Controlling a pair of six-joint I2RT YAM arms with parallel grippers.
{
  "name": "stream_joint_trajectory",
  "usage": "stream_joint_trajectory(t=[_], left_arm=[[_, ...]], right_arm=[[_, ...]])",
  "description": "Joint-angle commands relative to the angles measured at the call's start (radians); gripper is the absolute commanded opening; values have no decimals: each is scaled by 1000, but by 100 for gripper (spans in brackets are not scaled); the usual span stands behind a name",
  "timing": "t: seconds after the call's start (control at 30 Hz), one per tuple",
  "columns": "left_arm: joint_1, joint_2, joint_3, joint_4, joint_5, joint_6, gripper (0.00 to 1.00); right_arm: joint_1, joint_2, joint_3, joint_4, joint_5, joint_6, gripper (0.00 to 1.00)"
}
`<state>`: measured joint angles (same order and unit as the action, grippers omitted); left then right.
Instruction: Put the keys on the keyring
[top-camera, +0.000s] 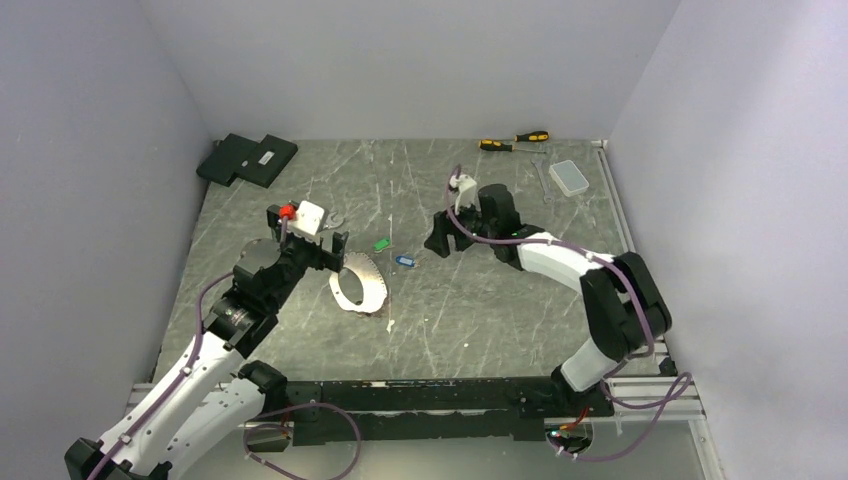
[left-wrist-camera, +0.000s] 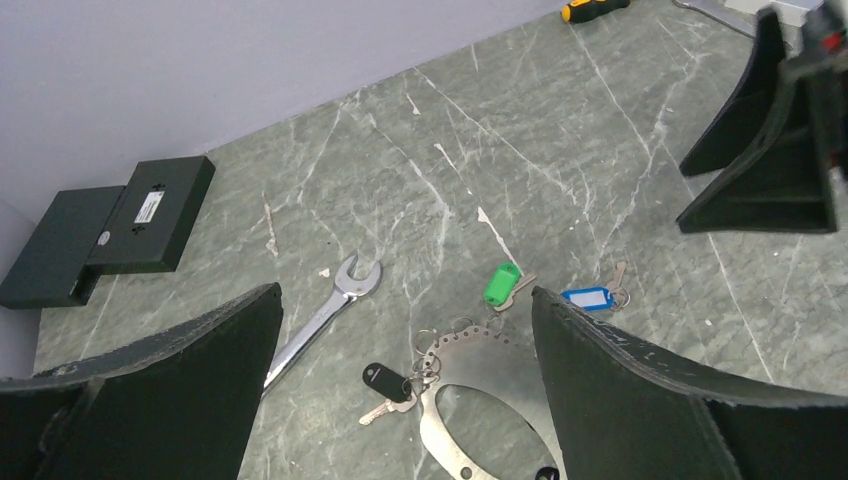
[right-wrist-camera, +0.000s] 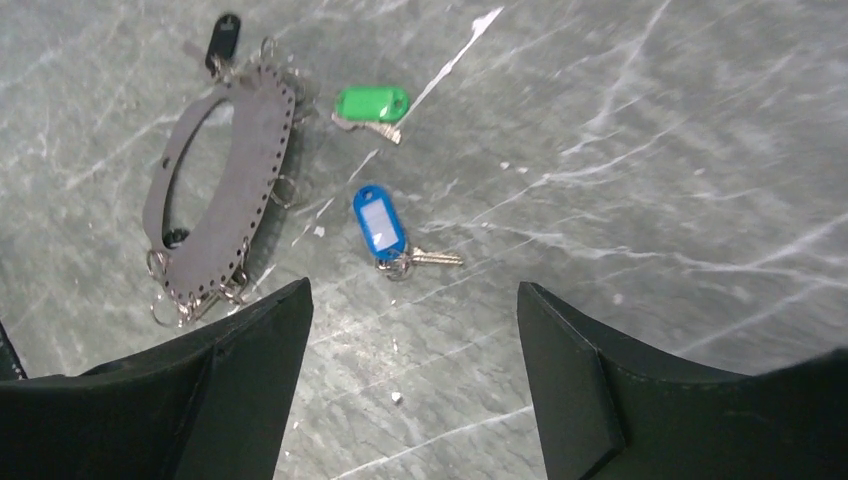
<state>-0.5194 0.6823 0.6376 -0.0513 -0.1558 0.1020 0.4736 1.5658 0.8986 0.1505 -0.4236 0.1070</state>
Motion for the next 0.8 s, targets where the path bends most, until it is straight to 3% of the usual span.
stream_joint_trajectory(t=[0.0, 0.2, 0.47, 0.77], left_arm=[[1, -6, 14, 20, 17, 23, 99], [1, -14, 13, 14, 3, 31, 99], [1, -21, 14, 9, 6, 39, 99], [1, -36, 14, 8, -67, 60, 99]], right_arm=[[43, 85, 51, -22, -74, -84, 76], [102, 173, 114, -81, -55, -153, 64], [122, 229, 151, -83, -69, -144, 59], [248, 286, 190, 45, -69, 128, 59]])
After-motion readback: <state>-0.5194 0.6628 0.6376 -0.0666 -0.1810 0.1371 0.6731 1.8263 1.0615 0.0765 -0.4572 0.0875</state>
